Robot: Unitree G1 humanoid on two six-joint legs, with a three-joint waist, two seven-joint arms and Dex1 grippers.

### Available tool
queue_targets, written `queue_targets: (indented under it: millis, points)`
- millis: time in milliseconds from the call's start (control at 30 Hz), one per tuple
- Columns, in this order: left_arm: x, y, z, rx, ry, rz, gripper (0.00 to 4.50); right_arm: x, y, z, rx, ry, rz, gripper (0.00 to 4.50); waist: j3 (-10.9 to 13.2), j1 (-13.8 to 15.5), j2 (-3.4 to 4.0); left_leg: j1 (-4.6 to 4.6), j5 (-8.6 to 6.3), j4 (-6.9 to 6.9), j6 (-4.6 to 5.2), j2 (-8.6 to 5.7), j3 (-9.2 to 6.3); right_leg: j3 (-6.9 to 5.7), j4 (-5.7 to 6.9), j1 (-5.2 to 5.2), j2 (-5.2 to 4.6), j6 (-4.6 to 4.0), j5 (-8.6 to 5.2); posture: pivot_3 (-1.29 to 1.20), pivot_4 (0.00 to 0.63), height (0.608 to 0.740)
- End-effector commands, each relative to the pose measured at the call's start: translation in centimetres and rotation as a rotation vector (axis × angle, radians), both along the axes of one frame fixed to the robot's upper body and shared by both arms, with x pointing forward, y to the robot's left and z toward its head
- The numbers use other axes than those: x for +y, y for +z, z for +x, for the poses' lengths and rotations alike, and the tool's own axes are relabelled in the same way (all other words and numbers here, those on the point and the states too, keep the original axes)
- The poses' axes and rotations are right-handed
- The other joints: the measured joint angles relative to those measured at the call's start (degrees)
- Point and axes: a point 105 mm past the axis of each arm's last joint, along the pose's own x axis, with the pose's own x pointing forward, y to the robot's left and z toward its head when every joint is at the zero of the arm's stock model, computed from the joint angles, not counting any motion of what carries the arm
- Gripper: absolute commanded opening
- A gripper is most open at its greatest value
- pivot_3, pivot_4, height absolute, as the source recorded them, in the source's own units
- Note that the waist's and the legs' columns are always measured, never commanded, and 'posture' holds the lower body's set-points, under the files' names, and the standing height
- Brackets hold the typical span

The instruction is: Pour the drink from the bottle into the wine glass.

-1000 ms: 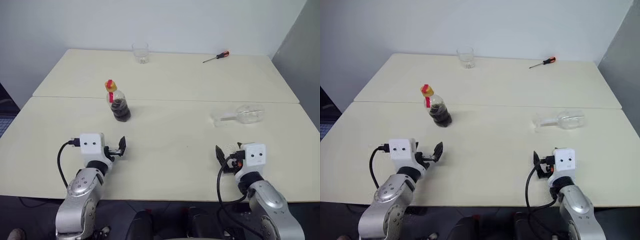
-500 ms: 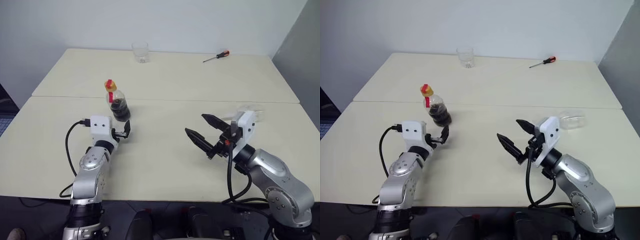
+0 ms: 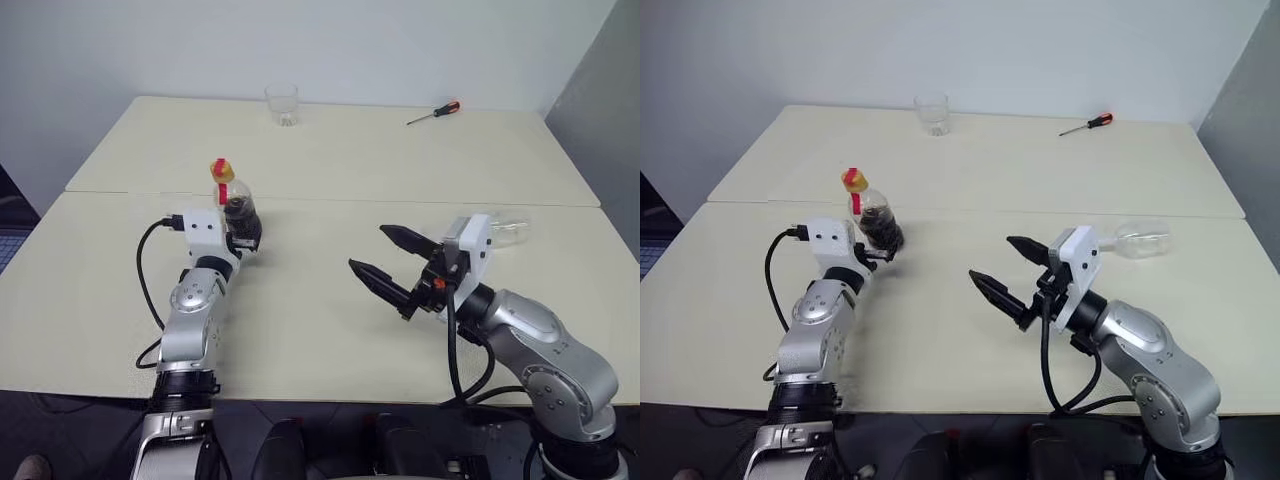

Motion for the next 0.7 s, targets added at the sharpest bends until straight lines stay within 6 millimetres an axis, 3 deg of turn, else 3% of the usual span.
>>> queue_targets:
  millis: [33, 700]
  points:
    - [0.3, 1.4, 0.6, -0.057, -0.002, 0.004, 4.47, 0.2, 0.9, -0.1, -0.042, 0.009, 0.008, 4.27, 0.00, 0.00, 0.00, 0.00, 0.00, 0.00, 0.00, 0.00, 0.00, -0.01, 0.00, 0.00, 0.00, 0.00, 0.00, 0.00, 0.150, 0.740]
    - [-0.3, 1.2, 4.6, -0.079, -0.069, 0.007, 4.47, 0.1, 1.2, 0.5, -0.043, -0.007, 0.007, 4.27, 0.01, -0.01, -0.01, -0.02, 0.00, 0.00, 0.00, -0.04, -0.01, -0.07, 0.00, 0.00, 0.01, 0.01, 0.00, 0.00, 0.150, 0.740]
